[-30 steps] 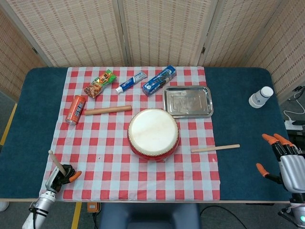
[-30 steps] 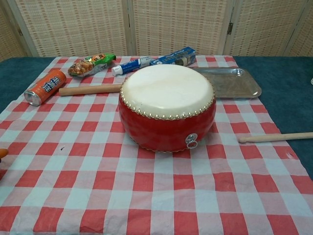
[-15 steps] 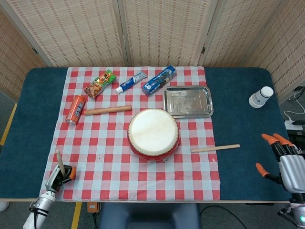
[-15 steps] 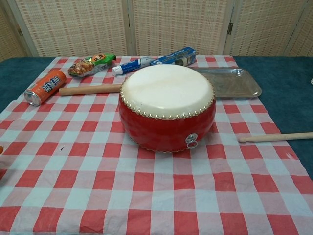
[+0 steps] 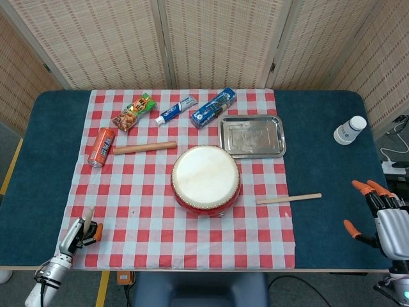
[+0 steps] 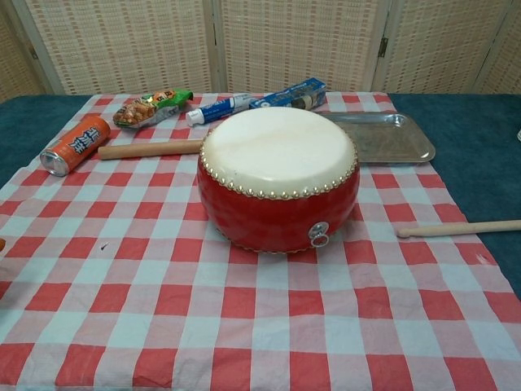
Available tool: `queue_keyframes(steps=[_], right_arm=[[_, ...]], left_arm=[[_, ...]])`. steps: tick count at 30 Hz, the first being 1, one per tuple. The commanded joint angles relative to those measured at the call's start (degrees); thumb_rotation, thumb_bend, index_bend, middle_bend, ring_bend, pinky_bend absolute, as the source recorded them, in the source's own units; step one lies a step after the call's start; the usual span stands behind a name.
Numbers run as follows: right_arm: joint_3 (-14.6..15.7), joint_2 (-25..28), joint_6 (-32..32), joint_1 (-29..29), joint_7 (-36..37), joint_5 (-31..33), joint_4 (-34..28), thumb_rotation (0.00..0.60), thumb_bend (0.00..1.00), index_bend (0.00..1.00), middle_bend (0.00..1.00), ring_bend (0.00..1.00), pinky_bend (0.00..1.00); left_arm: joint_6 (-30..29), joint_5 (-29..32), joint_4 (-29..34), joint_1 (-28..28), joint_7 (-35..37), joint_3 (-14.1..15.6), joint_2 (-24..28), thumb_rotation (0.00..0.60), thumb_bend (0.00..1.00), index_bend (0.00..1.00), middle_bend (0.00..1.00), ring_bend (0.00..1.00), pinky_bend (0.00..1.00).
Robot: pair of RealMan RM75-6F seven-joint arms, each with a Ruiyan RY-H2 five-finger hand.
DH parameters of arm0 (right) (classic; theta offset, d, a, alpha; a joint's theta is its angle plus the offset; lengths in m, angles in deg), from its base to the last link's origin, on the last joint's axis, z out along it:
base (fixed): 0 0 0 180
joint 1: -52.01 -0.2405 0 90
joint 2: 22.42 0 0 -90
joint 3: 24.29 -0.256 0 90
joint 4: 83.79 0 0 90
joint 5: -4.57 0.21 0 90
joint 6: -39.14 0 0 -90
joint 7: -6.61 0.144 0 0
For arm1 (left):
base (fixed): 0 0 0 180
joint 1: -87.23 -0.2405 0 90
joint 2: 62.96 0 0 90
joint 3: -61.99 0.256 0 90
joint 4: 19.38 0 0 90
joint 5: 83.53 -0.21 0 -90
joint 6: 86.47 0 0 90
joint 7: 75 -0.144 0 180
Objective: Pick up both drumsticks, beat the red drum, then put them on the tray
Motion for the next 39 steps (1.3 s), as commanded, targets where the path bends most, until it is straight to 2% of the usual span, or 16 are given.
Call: queue_keyframes(steps=[1, 6, 11, 14, 16, 20, 26, 29, 34, 39], right_arm=[[0.12, 1.04, 2.11, -0.55, 0.92, 1.54, -1.49, 0.6, 0.19, 0.17, 0.18, 0.05, 0.18], [0.08, 2.82, 7.2, -2.17, -0.58, 5.22, -4.08, 0.6, 0.19, 0.21, 0.18, 0.08, 0.23], [-1.09, 3.55, 15.85, -5.96, -4.38, 12.85, -7.19, 0.6, 0.19, 0.31, 0.18, 0.11, 0.26], [-2.25, 2.07, 20.77, -9.48, -6.91, 15.57, -6.35, 0.6, 0.19, 0.39, 0.18, 0.11, 0.26], [-2.88, -0.84, 22.62, -11.66, -10.23, 16.79, -4.07, 0.6, 0.19, 0.44, 0.19, 0.11, 0.26], [-3.57, -6.34, 27.94, -16.39, -17.1, 20.53, 0.02, 0.6, 0.19, 0.44, 0.19, 0.1, 0.23], [-4.21, -11.31, 32.09, -20.19, -19.89, 23.13, 4.71, 0.6, 0.19, 0.42, 0.19, 0.08, 0.2], [-3.91, -17.31, 36.48, -23.84, -22.54, 24.56, 11.64, 0.6, 0.19, 0.41, 0.19, 0.08, 0.2], [-3.44, -23.51, 37.13, -26.06, -24.14, 24.09, 19.74, 0.6, 0.19, 0.42, 0.19, 0.07, 0.18], [-2.68, -26.75, 38.29, -26.92, -23.71, 23.88, 23.93, 0.6, 0.19, 0.43, 0.19, 0.05, 0.16]], left_arm=[[0.15, -1.37, 4.69, 1.83, -12.52, 0.07, 5.18, 0.6, 0.86, 1.0, 1.0, 1.0, 1.0], [0.88, -1.12, 10.37, 3.31, -28.7, -0.97, 10.27, 0.6, 0.86, 1.0, 1.0, 1.0, 1.0], [0.27, -0.39, 15.22, 4.32, -43.53, -2.84, 14.55, 0.6, 0.86, 1.0, 1.0, 1.0, 1.0], [-0.63, 0.28, 17.11, 4.49, -51.16, -4.07, 15.78, 0.6, 0.86, 1.0, 1.0, 1.0, 1.0], [-0.89, 0.61, 18.29, 4.57, -54.86, -4.49, 16.43, 0.6, 0.86, 1.0, 1.0, 1.0, 1.0], [-1.52, 1.03, 20.13, 4.43, -58.72, -4.89, 17.06, 0.6, 0.85, 1.0, 1.0, 1.0, 1.0], [-1.42, 1.13, 21.18, 4.46, -59.86, -4.77, 17.4, 0.6, 0.85, 1.0, 1.0, 1.0, 1.0], [-1.44, 1.68, 21.41, 4.09, -60.92, -4.63, 17.5, 0.6, 0.85, 1.0, 1.0, 1.0, 1.0], [-1.79, 2.4, 21.77, 3.52, -62.02, -4.6, 17.71, 0.6, 0.84, 1.0, 1.0, 1.0, 1.0], [-1.33, 2.75, 22.22, 3.52, -62.63, -4.5, 18.0, 0.6, 0.84, 1.0, 1.0, 1.0, 1.0]])
